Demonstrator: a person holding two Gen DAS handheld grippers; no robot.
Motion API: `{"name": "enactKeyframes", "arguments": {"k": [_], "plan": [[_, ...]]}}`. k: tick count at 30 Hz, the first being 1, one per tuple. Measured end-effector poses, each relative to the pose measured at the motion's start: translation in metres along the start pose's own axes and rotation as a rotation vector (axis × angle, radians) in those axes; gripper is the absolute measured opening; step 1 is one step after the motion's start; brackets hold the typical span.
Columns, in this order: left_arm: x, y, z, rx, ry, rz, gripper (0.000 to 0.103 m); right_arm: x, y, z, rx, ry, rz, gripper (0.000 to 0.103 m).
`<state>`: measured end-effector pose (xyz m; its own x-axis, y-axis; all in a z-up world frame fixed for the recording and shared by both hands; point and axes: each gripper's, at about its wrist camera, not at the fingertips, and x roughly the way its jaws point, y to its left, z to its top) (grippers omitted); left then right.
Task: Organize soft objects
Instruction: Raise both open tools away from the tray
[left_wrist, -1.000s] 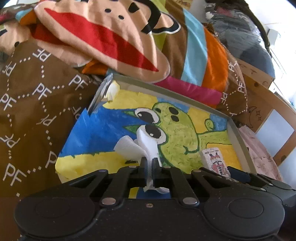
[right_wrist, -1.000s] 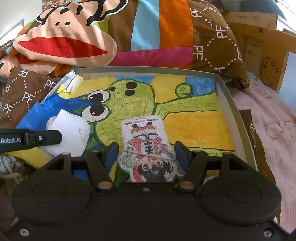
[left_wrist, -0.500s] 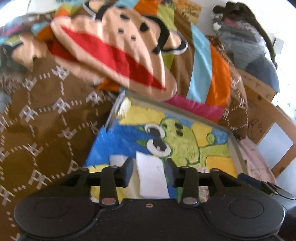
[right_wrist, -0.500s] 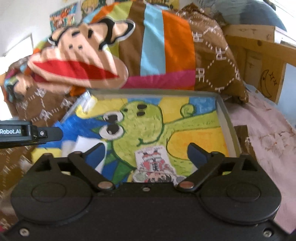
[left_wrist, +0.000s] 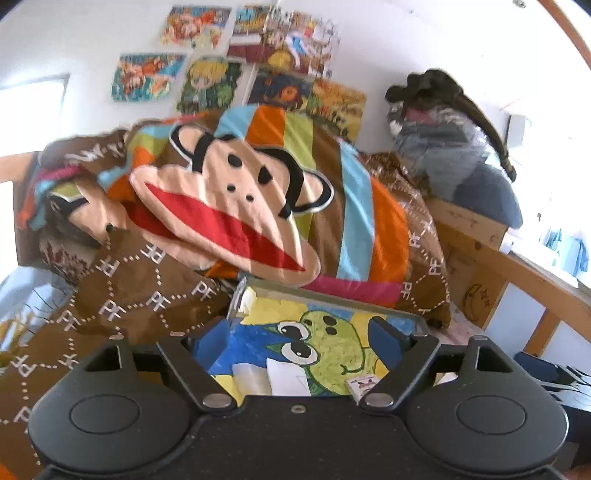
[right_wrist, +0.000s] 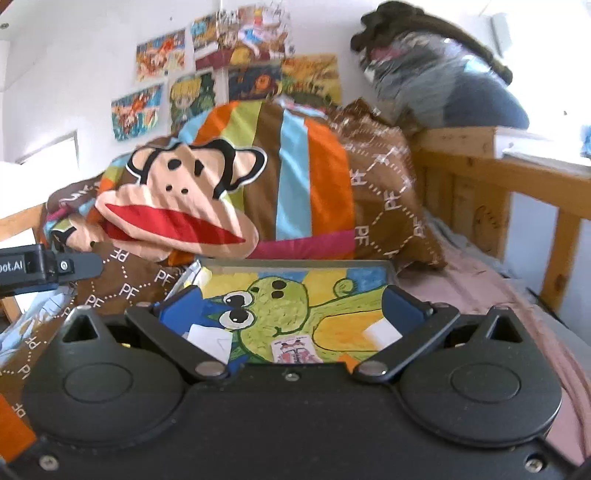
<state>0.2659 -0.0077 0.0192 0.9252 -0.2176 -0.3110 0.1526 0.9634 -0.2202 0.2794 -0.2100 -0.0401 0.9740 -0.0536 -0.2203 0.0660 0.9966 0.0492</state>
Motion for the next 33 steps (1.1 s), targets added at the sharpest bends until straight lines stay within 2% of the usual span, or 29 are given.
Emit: {"name": "enactKeyframes", "arguments": {"k": [10,14,25,33], "plan": [[-0.079,-0.003,-0.032,0.007,-0.091,0.037,0.092,-0.1,-0.006,-0.025,0.044,-0.083,-0.058,0.103],[-0.107,-0.007,-0.044,0.023,-0.111,0.044,0.095,-0.133,-0.007,-0.035,0.065,-0.082,-0.068,0.103],[-0.176,-0.028,-0.068,0.126,-0.153,0.005,0.101,-0.204,-0.015,-0.053,0.144,-0.061,-0.121,0.103],[-0.204,-0.027,-0.084,0.132,-0.131,0.021,0.102,-0.242,-0.017,-0.068,0.157,-0.041,-0.129,0.103]]}}
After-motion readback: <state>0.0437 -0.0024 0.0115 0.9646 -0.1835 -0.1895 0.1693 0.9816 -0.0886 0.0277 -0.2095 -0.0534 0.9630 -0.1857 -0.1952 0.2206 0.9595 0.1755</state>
